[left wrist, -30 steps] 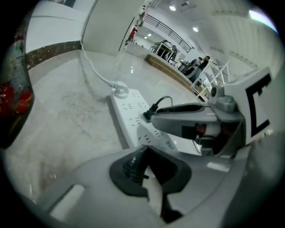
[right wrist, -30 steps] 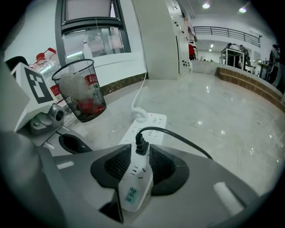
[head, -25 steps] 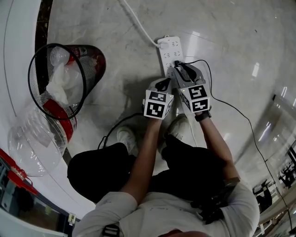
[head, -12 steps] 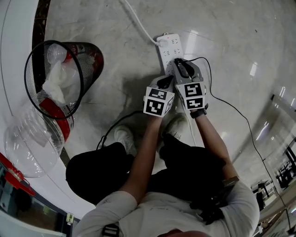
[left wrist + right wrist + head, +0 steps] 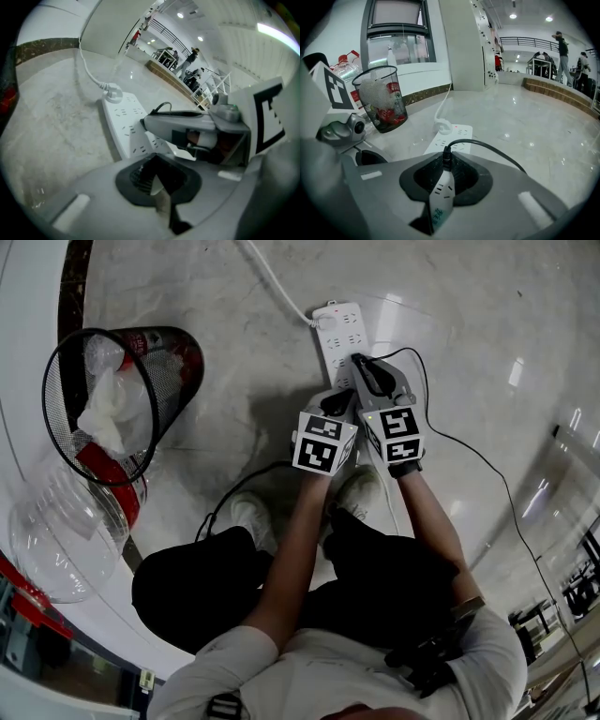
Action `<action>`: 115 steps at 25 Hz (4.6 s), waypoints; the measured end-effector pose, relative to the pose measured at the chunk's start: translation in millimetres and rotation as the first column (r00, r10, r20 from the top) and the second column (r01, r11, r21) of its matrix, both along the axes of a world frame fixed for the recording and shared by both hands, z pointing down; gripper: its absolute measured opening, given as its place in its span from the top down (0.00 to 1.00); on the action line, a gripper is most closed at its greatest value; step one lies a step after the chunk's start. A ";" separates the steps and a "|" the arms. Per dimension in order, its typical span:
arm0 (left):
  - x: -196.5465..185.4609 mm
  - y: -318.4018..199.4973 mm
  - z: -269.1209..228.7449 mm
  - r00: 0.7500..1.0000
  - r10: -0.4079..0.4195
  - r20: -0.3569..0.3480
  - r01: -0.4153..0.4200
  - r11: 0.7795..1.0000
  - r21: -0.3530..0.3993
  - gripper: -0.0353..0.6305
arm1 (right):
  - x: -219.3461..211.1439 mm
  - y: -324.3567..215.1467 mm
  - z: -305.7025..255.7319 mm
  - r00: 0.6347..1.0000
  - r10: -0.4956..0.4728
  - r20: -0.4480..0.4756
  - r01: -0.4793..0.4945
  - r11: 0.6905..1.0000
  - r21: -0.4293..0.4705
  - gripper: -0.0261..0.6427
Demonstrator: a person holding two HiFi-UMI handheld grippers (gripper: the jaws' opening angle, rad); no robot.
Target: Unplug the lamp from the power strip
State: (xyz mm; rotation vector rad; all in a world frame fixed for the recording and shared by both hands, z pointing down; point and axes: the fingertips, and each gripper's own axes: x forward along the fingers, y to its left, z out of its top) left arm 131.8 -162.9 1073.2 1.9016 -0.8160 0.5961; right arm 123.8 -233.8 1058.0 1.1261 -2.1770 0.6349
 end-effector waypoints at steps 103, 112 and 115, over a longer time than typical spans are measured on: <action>-117.2 235.2 -1041.6 0.978 0.145 -0.153 0.078 0.425 0.902 0.94 | -27.0 318.9 -996.2 0.898 0.275 0.344 -0.429 0.722 0.542 0.95; -130.5 359.4 -1037.7 0.991 0.102 -0.084 0.031 0.438 0.898 0.94 | -40.5 429.5 -1003.0 0.880 0.237 0.411 -0.438 0.738 0.513 0.95; -140.2 371.3 -1042.2 0.994 0.078 -0.072 0.034 0.410 0.911 0.94 | -51.7 450.7 -1011.8 0.893 0.223 0.392 -0.418 0.733 0.537 0.95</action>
